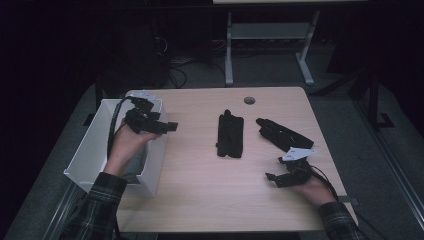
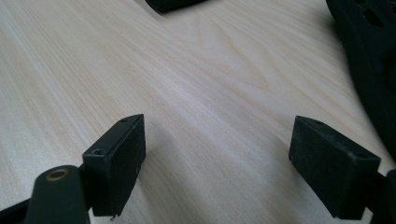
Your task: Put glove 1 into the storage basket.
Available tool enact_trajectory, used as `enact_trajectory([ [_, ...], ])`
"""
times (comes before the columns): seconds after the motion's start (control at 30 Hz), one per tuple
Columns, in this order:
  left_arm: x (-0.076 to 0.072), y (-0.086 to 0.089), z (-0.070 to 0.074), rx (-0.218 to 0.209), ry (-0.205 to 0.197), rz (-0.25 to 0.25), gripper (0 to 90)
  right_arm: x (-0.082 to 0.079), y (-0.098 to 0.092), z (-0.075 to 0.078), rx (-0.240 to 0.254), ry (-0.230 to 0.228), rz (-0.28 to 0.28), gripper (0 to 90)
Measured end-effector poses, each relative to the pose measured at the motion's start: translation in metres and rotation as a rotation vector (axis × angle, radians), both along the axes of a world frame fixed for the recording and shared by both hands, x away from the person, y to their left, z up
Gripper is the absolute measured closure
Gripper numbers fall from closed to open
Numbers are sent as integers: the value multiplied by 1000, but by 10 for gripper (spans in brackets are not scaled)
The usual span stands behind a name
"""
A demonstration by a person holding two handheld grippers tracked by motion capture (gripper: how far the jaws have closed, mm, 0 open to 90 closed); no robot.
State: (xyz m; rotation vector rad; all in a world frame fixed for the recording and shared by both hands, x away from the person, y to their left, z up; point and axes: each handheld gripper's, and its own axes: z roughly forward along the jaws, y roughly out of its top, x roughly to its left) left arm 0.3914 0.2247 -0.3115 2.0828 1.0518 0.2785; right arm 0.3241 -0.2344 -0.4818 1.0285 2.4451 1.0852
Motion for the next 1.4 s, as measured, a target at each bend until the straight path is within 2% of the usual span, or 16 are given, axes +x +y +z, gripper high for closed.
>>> enact_trajectory([
  [0.03,-3,-12,-4,-3,8,-23,140,0,0,0,0,0,0,187],
  [0.33,-17,-59,-27,-23,22,-104,140,0,0,0,1,-1,-1,187],
  [0.43,-23,-70,-38,-6,12,-125,140,0,0,0,1,-1,-1,187],
  [0.6,-33,-81,-61,6,17,-146,141,0,0,0,-1,1,-7,177],
  [0.63,-33,-81,-61,6,17,-146,141,0,0,0,-1,1,-7,177],
  [0.67,-35,-83,-70,12,24,-150,141,0,0,0,1,3,-12,177],
  [0.97,-47,-91,-111,48,40,-166,140,0,0,0,2,-1,2,217],
  [1.07,-50,-93,-125,103,28,-180,140,0,0,0,5,-4,12,242],
  [1.17,-55,-92,-135,149,6,-191,140,-1,-1,1,10,-14,30,335],
  [1.27,-59,-89,-143,133,18,-201,140,-2,-1,3,4,-21,37,483],
  [1.3,-60,-89,-146,141,23,-207,140,-3,-1,4,-12,-35,39,540],
  [1.4,-65,-88,-151,149,22,-226,136,-1,-2,8,-15,-40,37,701],
])
